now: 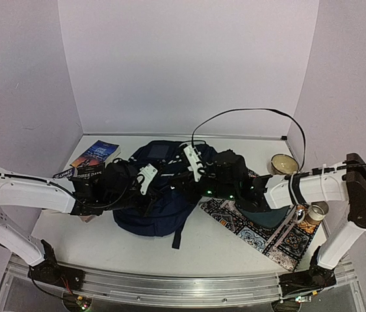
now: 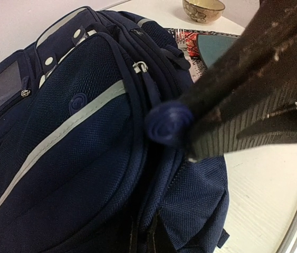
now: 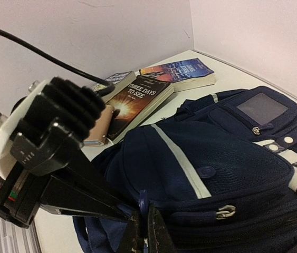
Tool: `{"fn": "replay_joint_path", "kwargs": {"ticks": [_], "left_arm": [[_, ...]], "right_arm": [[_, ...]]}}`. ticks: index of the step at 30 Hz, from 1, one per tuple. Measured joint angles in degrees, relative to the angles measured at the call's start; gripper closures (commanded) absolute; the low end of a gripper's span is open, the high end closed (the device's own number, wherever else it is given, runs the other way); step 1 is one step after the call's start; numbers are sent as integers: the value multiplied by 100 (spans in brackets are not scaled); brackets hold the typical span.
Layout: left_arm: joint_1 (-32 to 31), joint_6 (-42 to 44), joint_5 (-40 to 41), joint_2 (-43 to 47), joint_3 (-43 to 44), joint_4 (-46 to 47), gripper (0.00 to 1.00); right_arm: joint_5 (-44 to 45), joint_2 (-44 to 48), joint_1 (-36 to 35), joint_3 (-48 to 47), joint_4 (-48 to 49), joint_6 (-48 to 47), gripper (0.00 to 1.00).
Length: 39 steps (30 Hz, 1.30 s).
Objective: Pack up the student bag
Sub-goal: Unzip the second largest pocket of the student bag, then pass from the left arm to the right
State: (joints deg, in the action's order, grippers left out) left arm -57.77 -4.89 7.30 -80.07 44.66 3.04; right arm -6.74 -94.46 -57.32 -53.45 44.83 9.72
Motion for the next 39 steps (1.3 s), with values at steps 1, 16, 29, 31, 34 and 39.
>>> {"fn": "replay_joint_path", "kwargs": {"ticks": [1, 16, 29, 31, 34, 39], "left_arm": [[-3, -21, -25, 0, 0, 28, 100], [45, 426, -110, 537, -784, 410, 100], [84, 732, -310, 913, -987, 400, 100], [85, 768, -346, 918, -990, 401, 100], [89, 790, -418, 918, -990, 401, 100], [107, 792, -476, 920, -990, 330, 100]], "right_arm": [[-29, -10, -21, 0, 15, -3, 99], [-938, 474, 104, -535, -1774, -1932, 41], [-621, 199, 453, -915, -2874, -3591, 19], [-581, -4, 453, -1084, -2901, -3718, 20], [-559, -309, 453, -1304, -2950, -3862, 28], [-506, -623, 454, -1535, -3036, -4001, 73]]}}
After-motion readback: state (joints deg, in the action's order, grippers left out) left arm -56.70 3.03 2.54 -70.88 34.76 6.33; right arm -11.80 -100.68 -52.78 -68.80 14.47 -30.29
